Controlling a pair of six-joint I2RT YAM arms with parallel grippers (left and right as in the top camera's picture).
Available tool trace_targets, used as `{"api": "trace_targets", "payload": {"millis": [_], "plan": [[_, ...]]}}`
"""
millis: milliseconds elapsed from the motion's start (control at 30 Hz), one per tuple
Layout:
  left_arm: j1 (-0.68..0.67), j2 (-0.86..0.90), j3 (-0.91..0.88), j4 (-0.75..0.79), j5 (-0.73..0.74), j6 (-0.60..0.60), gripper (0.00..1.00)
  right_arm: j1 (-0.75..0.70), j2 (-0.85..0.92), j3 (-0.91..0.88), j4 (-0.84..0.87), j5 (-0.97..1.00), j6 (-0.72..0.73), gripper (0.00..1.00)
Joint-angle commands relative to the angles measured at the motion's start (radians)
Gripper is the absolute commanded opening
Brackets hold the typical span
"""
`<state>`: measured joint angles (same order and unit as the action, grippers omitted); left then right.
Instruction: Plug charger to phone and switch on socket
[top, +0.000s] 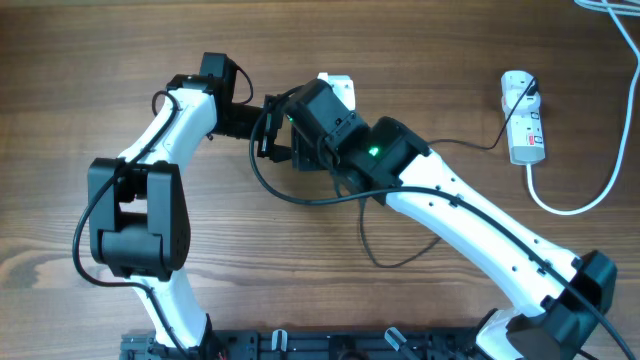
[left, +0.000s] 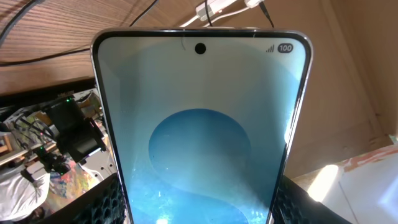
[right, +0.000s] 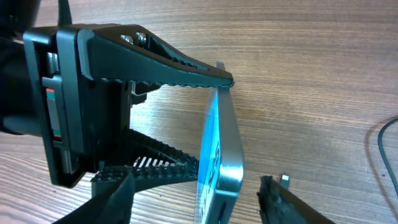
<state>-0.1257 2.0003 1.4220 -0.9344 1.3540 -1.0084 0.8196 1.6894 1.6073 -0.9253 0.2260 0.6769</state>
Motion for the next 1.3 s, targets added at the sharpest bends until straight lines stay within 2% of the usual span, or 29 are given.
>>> {"api": "trace_targets", "payload": {"millis": [0,67,367,500,700,767,833,900,933,1133,1267], "plan": [[-0.016,-0.032,-0.002,0.003,0.024,-0.01,0.61,0.002,0.032,0.014,0.011,0.021,0.004,0.56],[-0.021,-0.032,-0.002,0.003,0.024,-0.009,0.61,0.001,0.033,0.014,0.018,0.022,0.004,0.5],[-0.021,-0.032,-0.002,0.003,0.024,0.013,0.61,0.001,0.033,0.014,0.028,0.044,0.004,0.41],[-0.021,-0.032,-0.002,0.003,0.024,0.013,0.61,0.001,0.033,0.014,0.026,0.044,0.004,0.32],[-0.021,-0.032,-0.002,0.003,0.025,0.013,0.62,0.001,0.033,0.014,0.021,0.043,0.004,0.07],[-0.021,-0.032,-0.002,0.003,0.032,0.013,0.62,0.001,0.033,0.014,0.019,0.043,0.005,0.05],[-0.021,-0.032,-0.002,0.003,0.032,0.013,0.68,0.001,0.033,0.014,0.019,0.043,0.007,0.05],[-0.021,-0.032,-0.002,0.003,0.032,0.013,0.92,0.001,0.032,0.014,0.019,0.043,0.008,0.04],[-0.021,-0.032,-0.002,0.003,0.032,0.013,0.98,0.0,0.032,0.014,0.02,0.044,0.014,0.05],[-0.021,-0.031,-0.002,0.062,0.032,0.013,1.0,-0.069,-0.023,0.016,0.02,0.055,0.153,0.04],[-0.024,-0.032,-0.002,0.099,0.032,0.007,1.0,-0.127,-0.099,0.016,0.018,0.053,0.463,0.04]]}}
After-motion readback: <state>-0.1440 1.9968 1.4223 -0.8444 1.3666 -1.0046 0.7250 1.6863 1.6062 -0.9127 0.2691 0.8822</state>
